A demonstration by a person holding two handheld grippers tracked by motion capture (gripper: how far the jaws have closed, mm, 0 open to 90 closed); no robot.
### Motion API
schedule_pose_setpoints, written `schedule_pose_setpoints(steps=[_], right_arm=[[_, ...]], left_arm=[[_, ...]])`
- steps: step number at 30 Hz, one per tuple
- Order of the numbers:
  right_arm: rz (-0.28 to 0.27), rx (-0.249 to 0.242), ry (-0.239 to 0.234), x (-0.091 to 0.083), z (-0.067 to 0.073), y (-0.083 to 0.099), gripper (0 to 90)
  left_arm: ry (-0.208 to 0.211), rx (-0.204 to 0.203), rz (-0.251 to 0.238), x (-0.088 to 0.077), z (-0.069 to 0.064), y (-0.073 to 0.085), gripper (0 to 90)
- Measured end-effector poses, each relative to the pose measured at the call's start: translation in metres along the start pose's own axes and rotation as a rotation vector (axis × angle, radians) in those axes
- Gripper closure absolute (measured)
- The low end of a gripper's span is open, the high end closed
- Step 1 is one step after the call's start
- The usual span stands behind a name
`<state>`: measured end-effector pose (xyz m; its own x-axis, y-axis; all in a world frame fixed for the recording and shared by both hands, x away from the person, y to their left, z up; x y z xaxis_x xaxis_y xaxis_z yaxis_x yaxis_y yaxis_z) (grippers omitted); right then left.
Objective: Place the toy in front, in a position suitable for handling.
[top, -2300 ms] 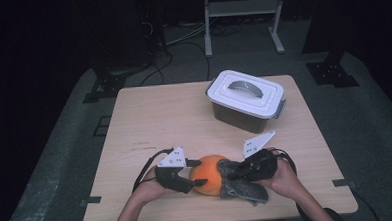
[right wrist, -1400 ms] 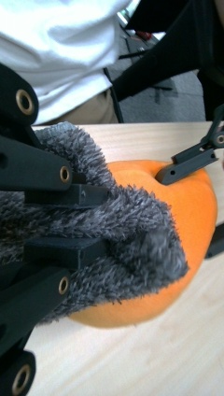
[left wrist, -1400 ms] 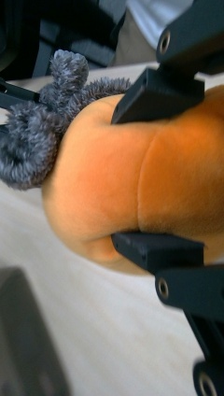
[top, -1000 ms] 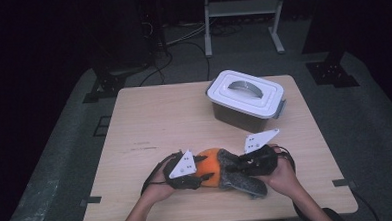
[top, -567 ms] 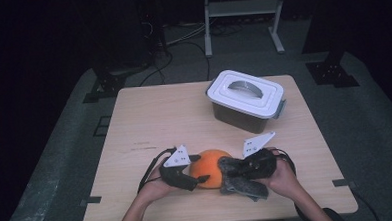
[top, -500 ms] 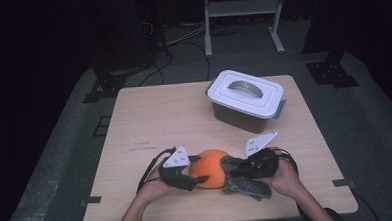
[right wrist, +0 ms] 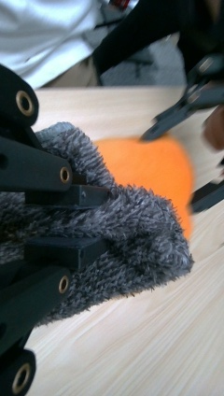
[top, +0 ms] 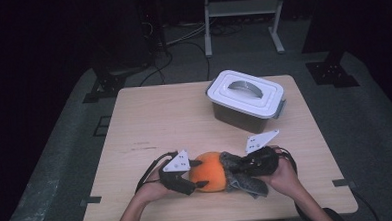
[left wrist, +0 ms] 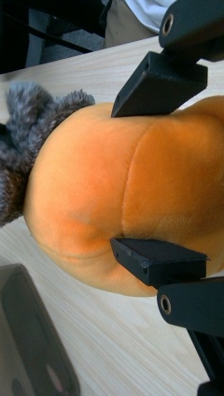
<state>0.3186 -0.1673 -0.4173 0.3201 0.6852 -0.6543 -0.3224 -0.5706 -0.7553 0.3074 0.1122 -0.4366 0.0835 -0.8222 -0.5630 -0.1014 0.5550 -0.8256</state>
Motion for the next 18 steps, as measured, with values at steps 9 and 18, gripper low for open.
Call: schedule_pose_setpoints(steps=[9,18], right_arm=[[-0.034,0.011,0.008,-0.010,-0.003,-0.002,76.8],[0.009,-0.010,-0.062,0.001,0.004,-0.001,76.3]], left_arm=[[0.006,0.002,0.001,0.001,-0.001,0.000,30.7],[0.013,-0.069,-0.044,-0.007,0.003,-0.007,17.9]])
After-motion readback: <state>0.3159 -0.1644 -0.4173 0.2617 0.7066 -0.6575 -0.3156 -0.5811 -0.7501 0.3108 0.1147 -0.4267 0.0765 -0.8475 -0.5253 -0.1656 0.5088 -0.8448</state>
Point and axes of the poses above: each handheld gripper's, and its own axes: x roughly forward along the jaws, y roughly out of its underside, z roughly to its left, the point moved 1 cm from there along x, roughly forward along the jaws, and after that the axes turned 8 degrees about y, right-handed, at the moved point
